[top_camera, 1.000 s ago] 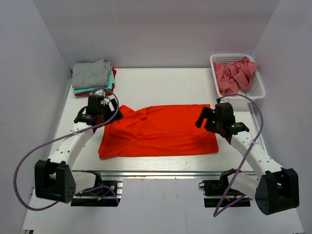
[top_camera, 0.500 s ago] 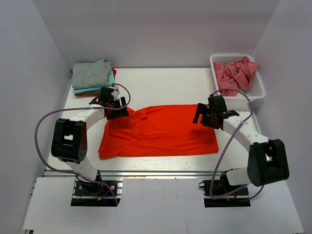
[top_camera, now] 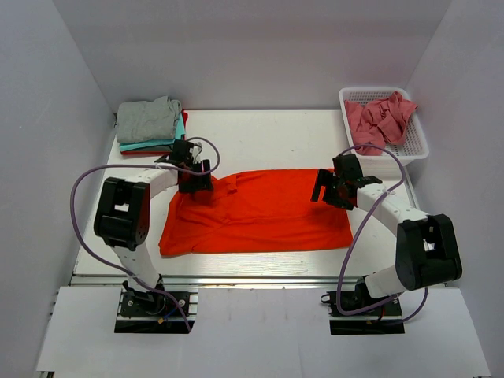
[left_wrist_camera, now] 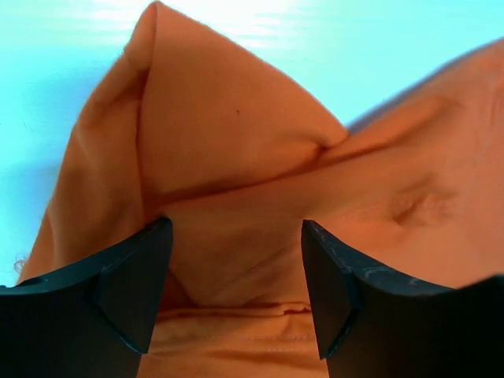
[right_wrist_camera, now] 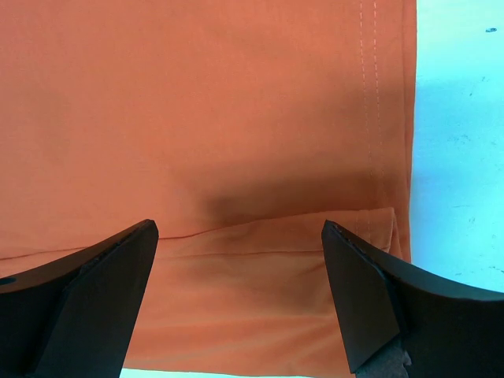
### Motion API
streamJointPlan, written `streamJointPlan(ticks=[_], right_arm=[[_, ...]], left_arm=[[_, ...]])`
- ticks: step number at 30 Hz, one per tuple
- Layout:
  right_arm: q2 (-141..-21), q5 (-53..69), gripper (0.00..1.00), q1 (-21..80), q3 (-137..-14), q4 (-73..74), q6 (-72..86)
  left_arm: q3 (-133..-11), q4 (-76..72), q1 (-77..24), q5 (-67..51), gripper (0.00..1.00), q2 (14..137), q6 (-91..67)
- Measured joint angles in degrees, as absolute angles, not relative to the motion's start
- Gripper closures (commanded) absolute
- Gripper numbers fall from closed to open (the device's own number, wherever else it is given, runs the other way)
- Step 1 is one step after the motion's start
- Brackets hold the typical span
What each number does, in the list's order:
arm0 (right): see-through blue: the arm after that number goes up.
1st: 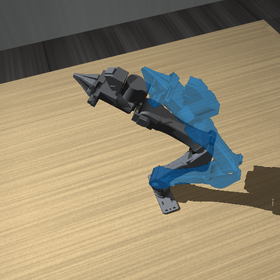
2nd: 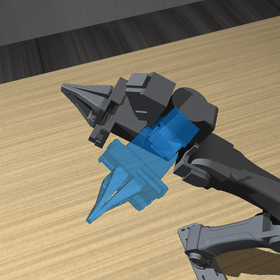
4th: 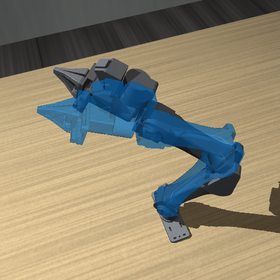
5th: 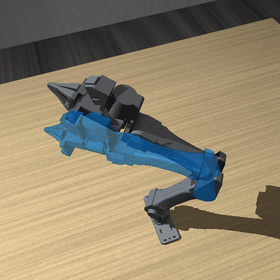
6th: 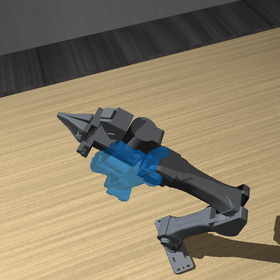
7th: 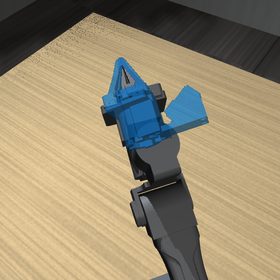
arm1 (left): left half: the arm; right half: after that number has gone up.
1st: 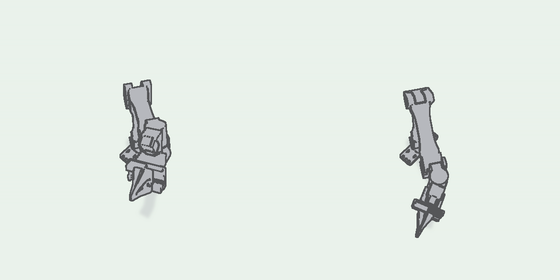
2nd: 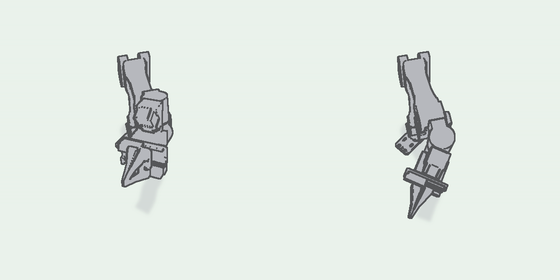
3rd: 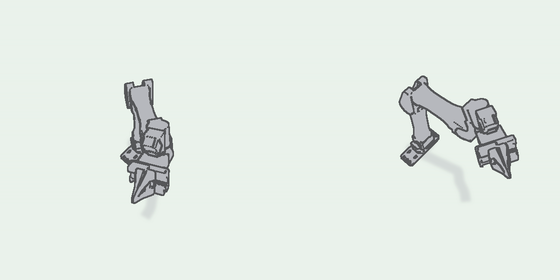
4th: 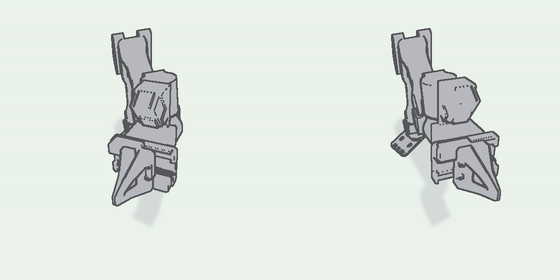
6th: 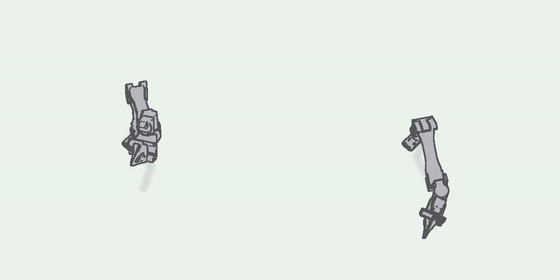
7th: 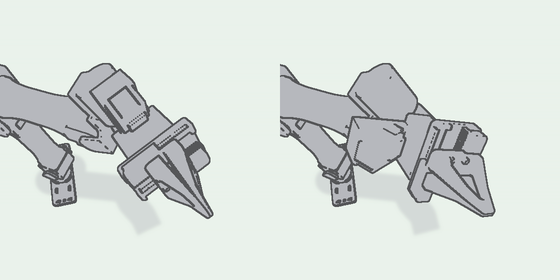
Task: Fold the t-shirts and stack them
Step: Fold the flattened tshirt in 1/3 of the way
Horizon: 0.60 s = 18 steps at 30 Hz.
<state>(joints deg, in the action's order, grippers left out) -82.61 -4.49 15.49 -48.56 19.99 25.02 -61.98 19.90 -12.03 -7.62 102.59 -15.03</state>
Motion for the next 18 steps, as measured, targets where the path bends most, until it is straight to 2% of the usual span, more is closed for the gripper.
streamJointPlan(ticks=[7, 9, 11, 12, 14, 15, 17, 18], right_arm=[[-82.87, -4.56, 0.1, 15.46, -48.66, 19.99, 25.04], [-82.87, -4.75, 0.1, 15.46, -48.66, 20.03, 25.04], [-82.87, -4.78, 0.1, 15.46, -48.66, 20.01, 25.04], [-82.87, -4.8, 0.1, 15.44, -48.66, 20.01, 25.06], [-82.87, -4.82, 0.1, 15.44, -48.66, 20.01, 25.06], [-82.87, -4.86, 0.1, 15.44, -48.66, 20.01, 25.06], [-82.87, -4.97, 0.1, 15.44, -48.66, 20.01, 25.08], [-82.87, -4.97, 0.1, 15.44, -48.66, 19.99, 25.1]], left_arm=[[-68.18, 23.38, -12.45, -1.76, 0.26, 106.89, -14.98], [-68.31, 23.59, -12.6, -1.23, 0.36, 107.07, -15.03], [-68.31, 23.55, -12.6, -1.13, 0.52, 107.28, -15.03], [-68.31, 23.51, -12.6, -1.3, 0.67, 107.42, -15.0], [-68.31, 23.44, -12.6, -2.22, 0.8, 107.57, -14.92], [-68.31, 23.4, -12.6, -2.57, 0.93, 107.57, -15.0], [-68.31, 23.18, -12.6, -3.4, 1.0, 107.57, -14.81], [-68.31, 22.98, -12.6, -3.77, 1.0, 107.57, -14.83]])
